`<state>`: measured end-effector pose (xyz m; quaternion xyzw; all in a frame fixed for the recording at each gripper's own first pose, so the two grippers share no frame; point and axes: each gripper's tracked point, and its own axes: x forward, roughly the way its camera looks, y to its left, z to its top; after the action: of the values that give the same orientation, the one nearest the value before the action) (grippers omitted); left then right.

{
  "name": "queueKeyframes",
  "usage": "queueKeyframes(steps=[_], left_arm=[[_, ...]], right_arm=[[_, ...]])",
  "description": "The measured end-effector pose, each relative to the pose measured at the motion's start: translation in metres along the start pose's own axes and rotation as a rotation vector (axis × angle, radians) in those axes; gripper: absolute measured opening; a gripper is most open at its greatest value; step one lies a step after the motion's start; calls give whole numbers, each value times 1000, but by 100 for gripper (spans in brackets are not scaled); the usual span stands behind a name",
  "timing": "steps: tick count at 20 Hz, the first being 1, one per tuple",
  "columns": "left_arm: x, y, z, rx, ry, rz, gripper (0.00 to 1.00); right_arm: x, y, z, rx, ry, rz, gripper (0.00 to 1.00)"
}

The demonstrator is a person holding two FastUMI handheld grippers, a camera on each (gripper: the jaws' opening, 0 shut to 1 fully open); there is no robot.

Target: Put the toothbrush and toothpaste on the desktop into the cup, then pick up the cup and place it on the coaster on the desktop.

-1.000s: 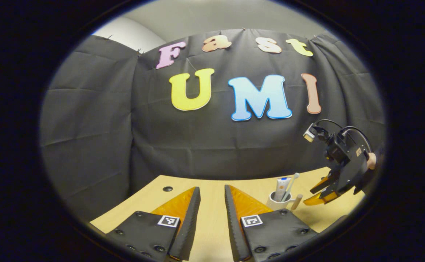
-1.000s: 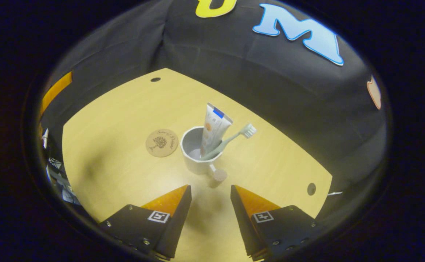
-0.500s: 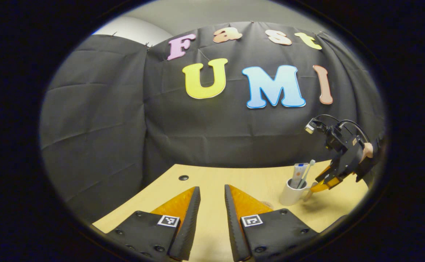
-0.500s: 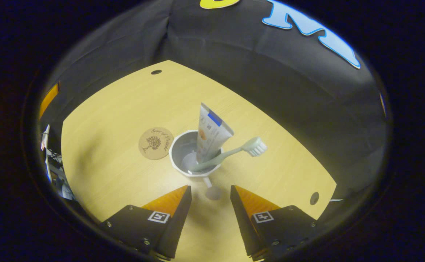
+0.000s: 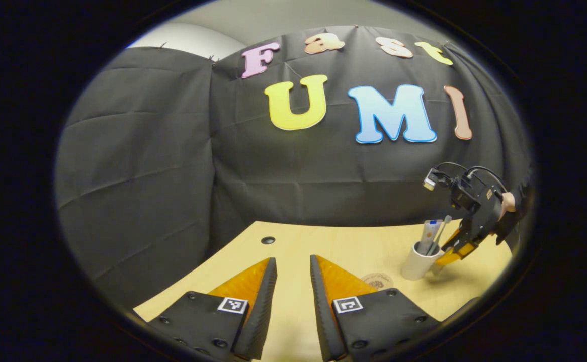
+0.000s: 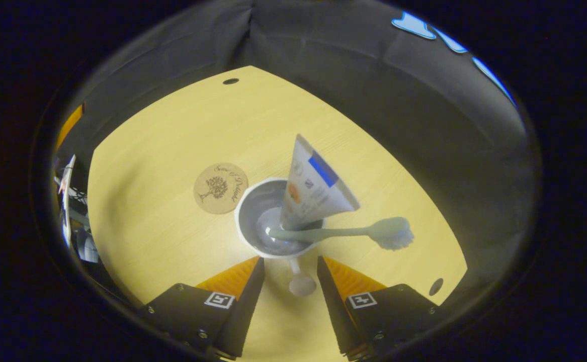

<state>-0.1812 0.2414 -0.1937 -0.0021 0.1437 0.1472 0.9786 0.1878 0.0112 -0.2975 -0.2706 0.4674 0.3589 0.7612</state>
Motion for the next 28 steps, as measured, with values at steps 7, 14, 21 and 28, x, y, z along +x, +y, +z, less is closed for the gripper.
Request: queueKeyframes(steps=[7,14,21,28], left_arm=[[-2,2,-6,-16,21,21,51],[3,-11,-5,-17,23,8,47],[1,-16,-1,-11,8,-6,47],[0,-18,4,-17,-4,-3,47]], right_arm=[[12,-2,0,-35,12,-15,33],[8,1,-1,0,1,-14,17],[-1,10,-4,40,-16,3,17],[-7,53,43,27,-93,69,17]])
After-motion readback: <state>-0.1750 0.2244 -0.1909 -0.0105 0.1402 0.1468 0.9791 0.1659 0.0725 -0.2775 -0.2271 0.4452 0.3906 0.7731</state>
